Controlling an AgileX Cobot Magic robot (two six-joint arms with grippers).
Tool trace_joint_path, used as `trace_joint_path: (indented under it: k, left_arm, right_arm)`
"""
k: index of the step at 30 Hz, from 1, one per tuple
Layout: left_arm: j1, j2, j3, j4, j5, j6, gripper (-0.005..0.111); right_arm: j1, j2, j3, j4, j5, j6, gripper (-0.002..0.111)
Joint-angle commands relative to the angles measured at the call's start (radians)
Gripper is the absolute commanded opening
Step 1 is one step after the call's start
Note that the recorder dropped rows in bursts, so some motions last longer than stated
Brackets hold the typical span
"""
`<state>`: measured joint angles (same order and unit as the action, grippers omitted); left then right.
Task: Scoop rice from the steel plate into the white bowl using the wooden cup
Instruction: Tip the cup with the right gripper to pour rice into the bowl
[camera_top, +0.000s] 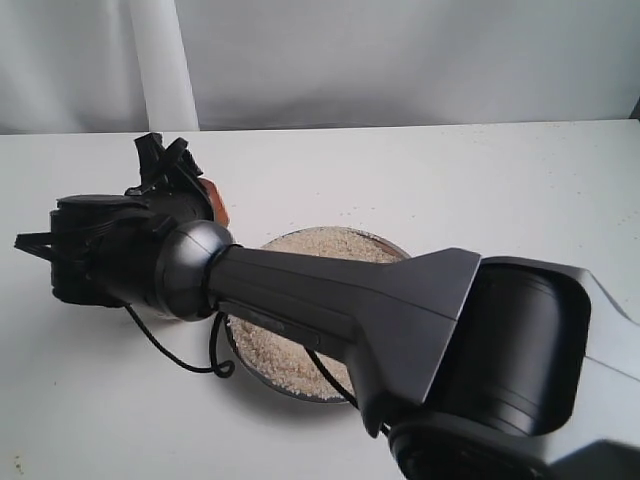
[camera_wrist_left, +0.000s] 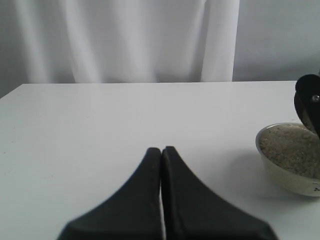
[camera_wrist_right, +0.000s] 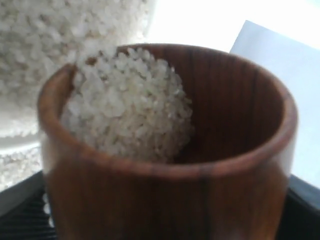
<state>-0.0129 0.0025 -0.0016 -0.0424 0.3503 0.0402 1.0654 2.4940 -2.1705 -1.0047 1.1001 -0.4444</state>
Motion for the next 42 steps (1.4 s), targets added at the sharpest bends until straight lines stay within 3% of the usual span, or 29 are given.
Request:
trace_joint_path:
  k: [1,14,20,24,31,42]
  left_arm:
    - [-0.003,-0.003,0.002,0.0,-0.006,-0.004,0.0]
    - [-0.003,-0.003,0.002,0.0,-0.006,-0.004,0.0]
    - [-0.003,-0.003,0.002,0.0,-0.006,-0.004,0.0]
    - [-0.003,-0.003,0.002,0.0,-0.006,-0.004,0.0]
    - [-0.003,-0.003,0.002,0.0,-0.006,-0.004,0.0]
    - [-0.003,-0.003,0.002,0.0,-0.006,-0.004,0.0]
  right_arm:
    - [-0.017,-0.045,-0.006,-0.017,0.046,-0.009,0.0]
    - [-0.021,-0.058,-0.006,0.025,0.096,-0.087,0.0]
    - [-0.021,-0.058,0.079,-0.077,0.105,-0.101,0.0]
    - [-0.021,-0.058,0.088,-0.166,0.078,-0.041,0.0]
    - [-0.019,-0.058,0.086,-0.163,-0.09,-0.041,0.0]
    - [-0.018,-0.058,0.086,-0.19,-0.181,-0.043,0.0]
